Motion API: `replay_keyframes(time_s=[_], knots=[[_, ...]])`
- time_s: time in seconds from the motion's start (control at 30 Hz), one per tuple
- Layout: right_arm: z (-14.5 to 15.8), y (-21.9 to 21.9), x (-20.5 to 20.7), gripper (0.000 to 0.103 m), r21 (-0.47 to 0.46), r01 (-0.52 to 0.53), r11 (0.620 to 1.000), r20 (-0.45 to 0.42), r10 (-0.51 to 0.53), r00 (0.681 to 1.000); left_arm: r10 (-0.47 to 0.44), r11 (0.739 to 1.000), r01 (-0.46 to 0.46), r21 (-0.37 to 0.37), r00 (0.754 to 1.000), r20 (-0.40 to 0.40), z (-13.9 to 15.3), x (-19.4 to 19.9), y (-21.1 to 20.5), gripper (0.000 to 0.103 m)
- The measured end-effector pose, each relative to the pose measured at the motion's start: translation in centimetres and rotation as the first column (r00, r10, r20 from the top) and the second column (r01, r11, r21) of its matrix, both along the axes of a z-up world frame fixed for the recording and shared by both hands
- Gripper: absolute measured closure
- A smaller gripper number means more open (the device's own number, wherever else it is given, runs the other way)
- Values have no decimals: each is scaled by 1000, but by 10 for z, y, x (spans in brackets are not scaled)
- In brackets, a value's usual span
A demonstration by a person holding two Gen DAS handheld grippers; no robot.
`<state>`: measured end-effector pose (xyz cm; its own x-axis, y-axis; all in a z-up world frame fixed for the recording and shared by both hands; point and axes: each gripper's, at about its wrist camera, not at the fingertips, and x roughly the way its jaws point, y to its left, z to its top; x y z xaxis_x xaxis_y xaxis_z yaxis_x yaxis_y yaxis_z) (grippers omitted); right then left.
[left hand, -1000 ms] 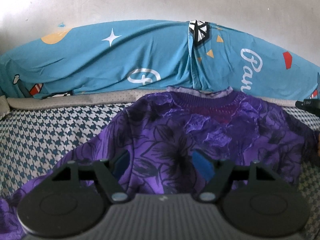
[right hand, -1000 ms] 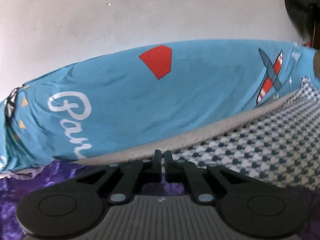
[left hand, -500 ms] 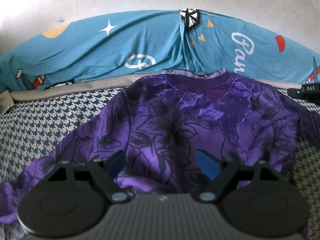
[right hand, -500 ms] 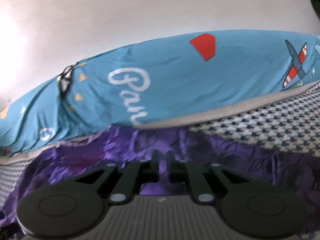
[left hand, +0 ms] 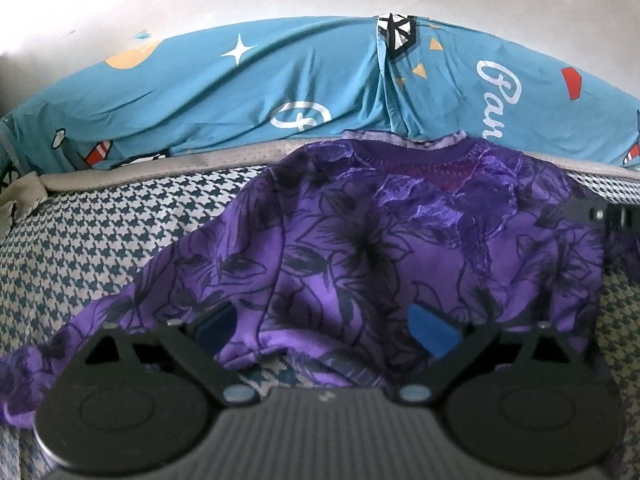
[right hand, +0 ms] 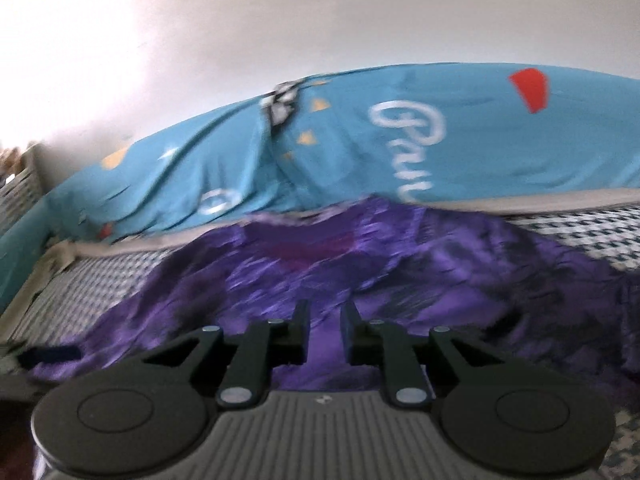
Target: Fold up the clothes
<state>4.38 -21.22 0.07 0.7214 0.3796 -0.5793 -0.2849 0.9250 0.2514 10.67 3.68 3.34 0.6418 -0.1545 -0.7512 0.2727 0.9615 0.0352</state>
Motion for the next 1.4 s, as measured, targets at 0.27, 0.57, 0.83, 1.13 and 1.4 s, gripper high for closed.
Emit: replay_keyframes(time_s=[0.27, 0.57, 0.83, 1.13, 1.4], knots=[[-11, 49, -39, 78, 27, -232, 972, -45, 233, 972, 37, 999, -36, 19, 999, -33, -7, 3, 14, 4], [-22, 85, -61, 68, -12, -428, 904, -52, 427, 903, 90, 995, -87, 41, 993, -78, -17, 10, 34, 3], [-35, 103, -66, 63, -50, -488, 871, -96, 483, 871, 134, 990, -130, 45, 987, -93, -19, 16, 49, 3], [-42, 118, -72, 62, -92, -529, 844, -107, 520, 847, 145, 989, -143, 35, 986, -86, -14, 18, 56, 3], [-46, 131, -77, 91, -144, -546, 826, -87, 539, 838, 146, 989, -144, 32, 986, -82, -12, 18, 61, 3]])
